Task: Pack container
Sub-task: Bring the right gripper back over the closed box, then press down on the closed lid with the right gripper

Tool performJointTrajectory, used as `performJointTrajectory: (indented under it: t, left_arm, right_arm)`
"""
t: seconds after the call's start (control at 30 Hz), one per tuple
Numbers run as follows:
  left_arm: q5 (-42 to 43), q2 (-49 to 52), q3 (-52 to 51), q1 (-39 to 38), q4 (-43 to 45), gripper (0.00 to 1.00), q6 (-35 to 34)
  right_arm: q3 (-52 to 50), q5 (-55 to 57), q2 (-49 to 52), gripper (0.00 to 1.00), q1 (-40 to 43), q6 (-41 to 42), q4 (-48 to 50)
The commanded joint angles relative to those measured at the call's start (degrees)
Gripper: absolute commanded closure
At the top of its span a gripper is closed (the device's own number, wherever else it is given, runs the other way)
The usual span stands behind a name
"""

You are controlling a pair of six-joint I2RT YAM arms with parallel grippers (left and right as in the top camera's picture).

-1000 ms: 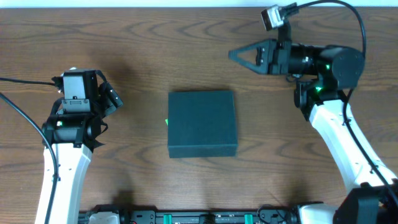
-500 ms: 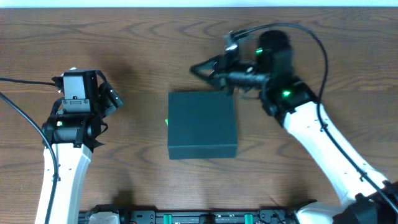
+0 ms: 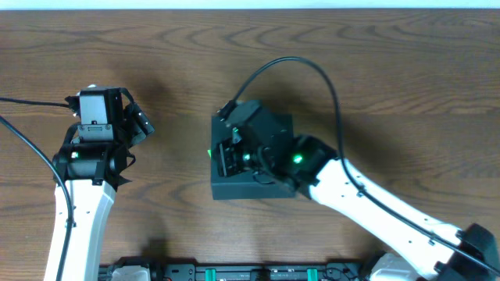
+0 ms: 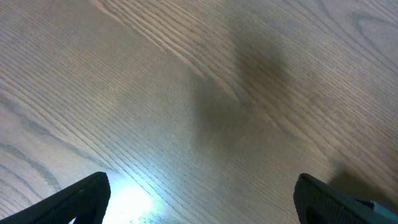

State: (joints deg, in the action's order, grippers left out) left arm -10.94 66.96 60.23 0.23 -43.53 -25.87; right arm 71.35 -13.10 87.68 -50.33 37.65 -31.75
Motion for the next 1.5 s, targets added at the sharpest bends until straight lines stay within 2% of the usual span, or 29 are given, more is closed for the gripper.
performJointTrajectory:
  t: [0.0,0.27,0.53,0.7,0.9,1.03,1.13,1.23,1.47]
  left_arm:
    - [-1.0,-0.2,0.7,0.2,-0.2,0.05,0.2]
    - [-1.0,-0.2,0.7,0.2,-0.2,0.05,0.2]
    - [-1.0,-0.2,0.7,0.2,-0.2,0.05,0.2]
    - [-1.0,-0.2,0.7,0.2,-0.2,0.05,0.2]
    - [-1.0,-0.2,0.7,0.2,-0.2,0.05,0.2]
    - [-1.0,-0.2,0.7,0.2,-0.2,0.05,0.2]
    - [-1.0,-0.2,0.7,0.2,-0.2,0.05,0.2]
    - [-1.0,-0.2,0.7,0.2,-0.2,0.05,0.2]
    - [-1.0,-0.2,0.7,0.2,-0.2,0.05,0.2]
  right_arm:
    - [1.1,7.3,4.3,0.98,-1.5,-6.8,0.9]
    - [1.1,4.2,13.3,0.98,-1.4,-13.4,7.1]
    - [1.1,5.8,11.6,0.98,0.9,-13.7,5.0]
    - [-0.4,3.2,12.3,0.98,1.4,-15.7,4.6]
    - [-0.9,2.7,11.7,0.99,0.4,-15.6,-0.2]
    - [-0.9,0.3,9.1,0.99,0.0,-14.6,-7.8]
    - [-1.6,0.2,7.4,0.98,-1.6,-17.7,-9.4]
    - [-4.2,7.0,7.2,0.99,-3.7,-18.0,-7.8]
    - [-16.7,8.7,7.3,0.98,-3.3,-18.6,5.9]
